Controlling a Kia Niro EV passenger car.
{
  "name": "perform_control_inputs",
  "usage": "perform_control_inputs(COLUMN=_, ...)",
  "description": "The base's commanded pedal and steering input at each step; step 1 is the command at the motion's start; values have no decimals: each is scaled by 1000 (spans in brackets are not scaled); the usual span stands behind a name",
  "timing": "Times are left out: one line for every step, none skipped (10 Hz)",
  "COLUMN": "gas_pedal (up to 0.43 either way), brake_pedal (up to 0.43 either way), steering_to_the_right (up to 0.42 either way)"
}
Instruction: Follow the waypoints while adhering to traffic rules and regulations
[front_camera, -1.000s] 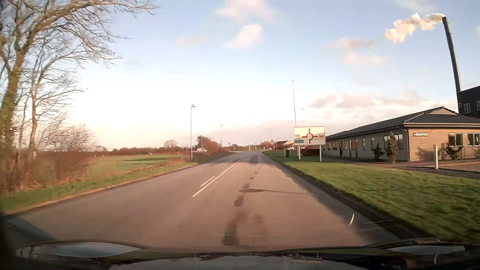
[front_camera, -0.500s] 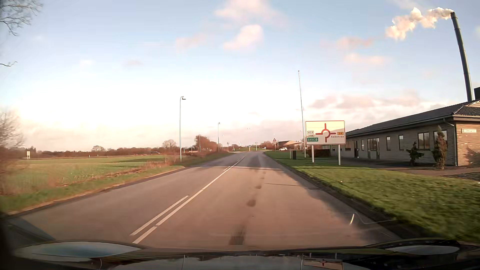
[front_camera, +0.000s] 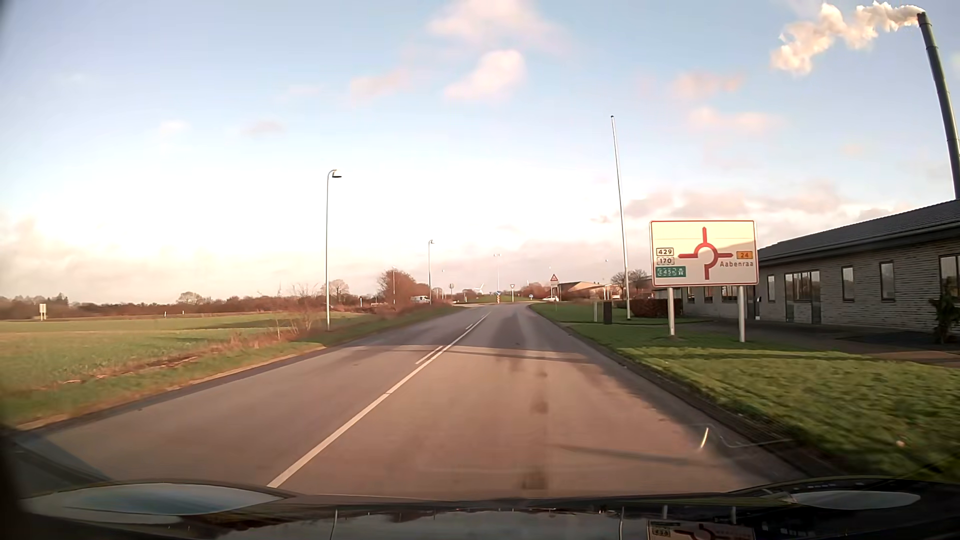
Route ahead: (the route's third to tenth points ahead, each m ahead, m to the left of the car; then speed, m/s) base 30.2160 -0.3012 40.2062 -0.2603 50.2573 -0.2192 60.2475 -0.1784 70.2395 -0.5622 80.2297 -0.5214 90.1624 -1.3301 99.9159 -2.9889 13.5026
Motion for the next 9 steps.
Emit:
perform_control_inputs(gas_pedal=177, brake_pedal=0, steering_to_the_right=2)
perform_control_inputs(gas_pedal=177, brake_pedal=0, steering_to_the_right=2)
perform_control_inputs(gas_pedal=177, brake_pedal=0, steering_to_the_right=2)
perform_control_inputs(gas_pedal=177, brake_pedal=0, steering_to_the_right=2)
perform_control_inputs(gas_pedal=177, brake_pedal=0, steering_to_the_right=2)
perform_control_inputs(gas_pedal=177, brake_pedal=0, steering_to_the_right=2)
perform_control_inputs(gas_pedal=177, brake_pedal=0, steering_to_the_right=2)
perform_control_inputs(gas_pedal=177, brake_pedal=0, steering_to_the_right=2)
perform_control_inputs(gas_pedal=177, brake_pedal=0, steering_to_the_right=2)
